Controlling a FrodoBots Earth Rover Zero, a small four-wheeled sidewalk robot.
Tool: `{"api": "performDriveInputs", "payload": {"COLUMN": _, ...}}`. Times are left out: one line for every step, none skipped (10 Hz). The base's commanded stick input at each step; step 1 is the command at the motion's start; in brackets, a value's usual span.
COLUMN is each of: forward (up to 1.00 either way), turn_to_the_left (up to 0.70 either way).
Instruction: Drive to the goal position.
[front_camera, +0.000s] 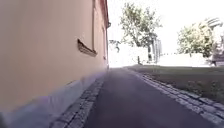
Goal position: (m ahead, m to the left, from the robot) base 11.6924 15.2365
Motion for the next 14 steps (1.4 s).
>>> {"api": "performDriveInputs", "payload": {"forward": 0.70, "turn_to_the_left": 0.00}}
{"api": "performDriveInputs", "payload": {"forward": 0.70, "turn_to_the_left": 0.00}}
{"api": "performDriveInputs", "payload": {"forward": 0.70, "turn_to_the_left": 0.00}}
{"api": "performDriveInputs", "payload": {"forward": 0.70, "turn_to_the_left": 0.00}}
{"api": "performDriveInputs", "payload": {"forward": 0.70, "turn_to_the_left": 0.00}}
{"api": "performDriveInputs", "payload": {"forward": 0.70, "turn_to_the_left": 0.00}}
{"api": "performDriveInputs", "payload": {"forward": 0.70, "turn_to_the_left": 0.00}}
{"api": "performDriveInputs", "payload": {"forward": 0.70, "turn_to_the_left": 0.00}}
{"api": "performDriveInputs", "payload": {"forward": 0.70, "turn_to_the_left": 0.00}}
{"api": "performDriveInputs", "payload": {"forward": 0.70, "turn_to_the_left": 0.00}}
{"api": "performDriveInputs", "payload": {"forward": 0.70, "turn_to_the_left": 0.00}}
{"api": "performDriveInputs", "payload": {"forward": 0.70, "turn_to_the_left": 0.00}}
{"api": "performDriveInputs", "payload": {"forward": 0.70, "turn_to_the_left": 0.00}}
{"api": "performDriveInputs", "payload": {"forward": 0.70, "turn_to_the_left": 0.00}}
